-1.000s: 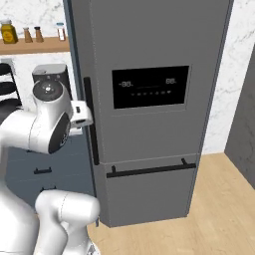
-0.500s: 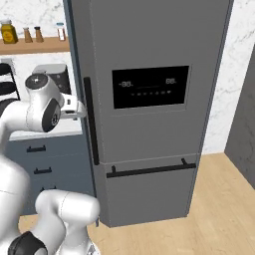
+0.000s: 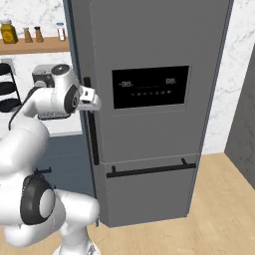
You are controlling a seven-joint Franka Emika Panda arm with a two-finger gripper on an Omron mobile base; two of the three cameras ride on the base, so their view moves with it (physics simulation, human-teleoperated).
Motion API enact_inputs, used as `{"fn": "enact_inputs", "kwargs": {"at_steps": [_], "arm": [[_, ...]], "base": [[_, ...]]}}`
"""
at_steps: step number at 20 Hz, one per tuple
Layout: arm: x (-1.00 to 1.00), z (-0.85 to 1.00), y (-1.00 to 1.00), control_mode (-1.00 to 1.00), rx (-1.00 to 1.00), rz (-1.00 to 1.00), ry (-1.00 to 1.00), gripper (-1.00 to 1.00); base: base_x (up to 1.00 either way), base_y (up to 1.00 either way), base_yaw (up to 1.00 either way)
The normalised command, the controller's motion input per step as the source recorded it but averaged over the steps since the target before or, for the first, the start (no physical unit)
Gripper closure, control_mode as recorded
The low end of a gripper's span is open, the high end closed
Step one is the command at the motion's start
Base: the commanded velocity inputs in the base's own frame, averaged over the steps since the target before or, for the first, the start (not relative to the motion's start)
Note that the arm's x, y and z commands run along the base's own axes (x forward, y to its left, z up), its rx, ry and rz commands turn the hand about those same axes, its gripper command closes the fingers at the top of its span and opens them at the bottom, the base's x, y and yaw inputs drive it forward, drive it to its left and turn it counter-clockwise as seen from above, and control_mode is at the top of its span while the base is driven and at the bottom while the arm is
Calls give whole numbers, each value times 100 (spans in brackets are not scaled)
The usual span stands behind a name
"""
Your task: Grab a lemon wedge from the fridge and one ice cube from the ice bowl, and put them in the glass of lemonade.
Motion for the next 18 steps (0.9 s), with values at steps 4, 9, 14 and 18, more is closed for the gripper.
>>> {"fn": "enact_inputs", "kwargs": {"at_steps": [4,9,14,18], "arm": [[84,-26,-24,-100,8,10,3,-100],[54,-39,-11,-100,11,17,0,-100],[6,-17,4,-100,8,18,-3,-100],[0,0,33,-100,0,1,-13,-100]], "base": [[0,0,0],[0,0,0],[0,0,0],[0,0,0]]}}
